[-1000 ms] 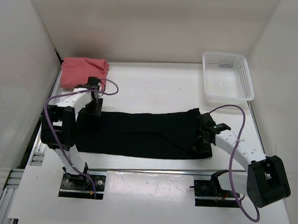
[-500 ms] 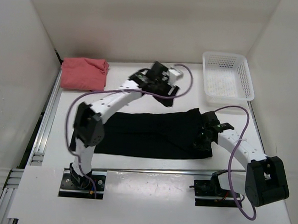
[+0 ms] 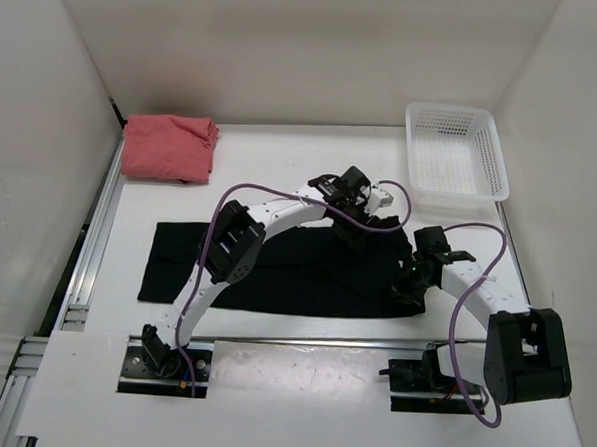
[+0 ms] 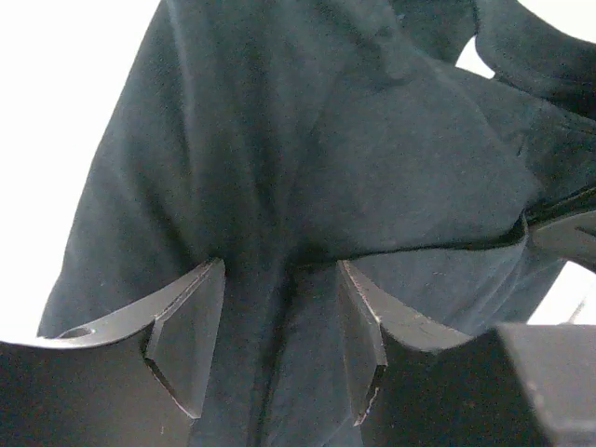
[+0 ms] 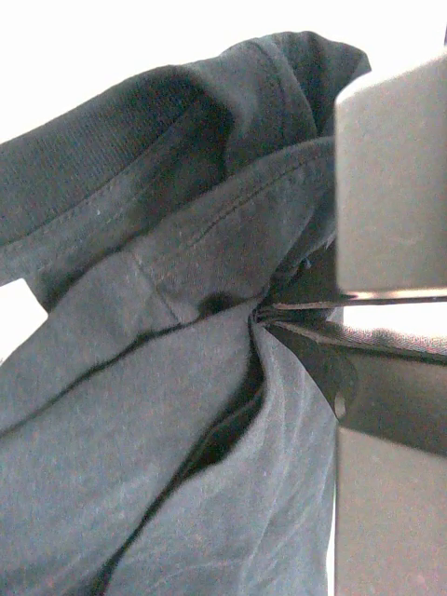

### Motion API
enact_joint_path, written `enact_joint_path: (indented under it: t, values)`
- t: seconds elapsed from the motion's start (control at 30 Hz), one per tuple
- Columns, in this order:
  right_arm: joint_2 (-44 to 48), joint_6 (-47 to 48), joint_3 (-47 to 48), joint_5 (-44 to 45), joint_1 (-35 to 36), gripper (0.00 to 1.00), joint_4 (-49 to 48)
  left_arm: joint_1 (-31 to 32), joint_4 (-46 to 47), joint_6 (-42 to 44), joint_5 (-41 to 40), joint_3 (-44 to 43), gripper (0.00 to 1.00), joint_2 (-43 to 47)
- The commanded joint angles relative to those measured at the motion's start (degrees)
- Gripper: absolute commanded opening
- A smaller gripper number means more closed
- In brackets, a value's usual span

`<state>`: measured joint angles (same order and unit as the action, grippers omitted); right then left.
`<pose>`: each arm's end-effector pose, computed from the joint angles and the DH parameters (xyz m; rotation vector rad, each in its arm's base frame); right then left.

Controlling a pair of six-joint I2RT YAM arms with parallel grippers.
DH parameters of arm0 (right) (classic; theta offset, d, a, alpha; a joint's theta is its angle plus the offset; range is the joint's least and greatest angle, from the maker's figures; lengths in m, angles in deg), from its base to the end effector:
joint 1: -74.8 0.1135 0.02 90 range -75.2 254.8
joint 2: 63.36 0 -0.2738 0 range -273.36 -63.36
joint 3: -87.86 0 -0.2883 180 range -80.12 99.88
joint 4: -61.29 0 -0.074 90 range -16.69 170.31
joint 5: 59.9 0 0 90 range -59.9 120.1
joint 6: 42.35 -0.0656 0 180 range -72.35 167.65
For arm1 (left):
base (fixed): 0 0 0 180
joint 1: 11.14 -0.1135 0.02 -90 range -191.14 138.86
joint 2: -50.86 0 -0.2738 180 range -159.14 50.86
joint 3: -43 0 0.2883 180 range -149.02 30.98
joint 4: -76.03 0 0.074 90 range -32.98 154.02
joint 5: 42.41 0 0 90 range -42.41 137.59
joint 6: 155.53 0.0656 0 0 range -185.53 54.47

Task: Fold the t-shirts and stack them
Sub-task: Fold the other side of the tshirt into a rectangle

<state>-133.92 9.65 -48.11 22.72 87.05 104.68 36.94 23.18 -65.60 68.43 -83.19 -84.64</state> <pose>0.2274 0.0580 0.1123 0.6042 2.7896 0.3812 0.3588 -0.4345 0.1391 1.2338 2.4622 -0.7401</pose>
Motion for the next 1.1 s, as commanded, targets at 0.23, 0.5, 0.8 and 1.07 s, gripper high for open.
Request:
enact_joint_path:
  t: [0.23, 0.5, 0.8, 1.07]
  values:
    - [0.0, 1.3, -0.9, -1.1, -1.2, 0.11, -0.8, 2.9, 3.0, 0.1, -6.8, -1.1, 0.62, 5.9]
    - [0.0, 1.3, -1.4, -1.1, -1.2, 0.11, -0.8, 5.0, 3.0, 0.1, -7.3, 4.0, 0.59, 8.3]
    - [0.0, 1.9, -1.4, -1.6, -1.7, 0.11, -0.8, 5.5, 3.6, 0.1, -9.9, 4.0, 0.54, 6.5]
    - [0.5, 2.9, -2.0, -1.6, -2.2, 0.11, -0.8, 5.5, 3.6, 0.1, -11.2, 5.7, 0.55, 5.3]
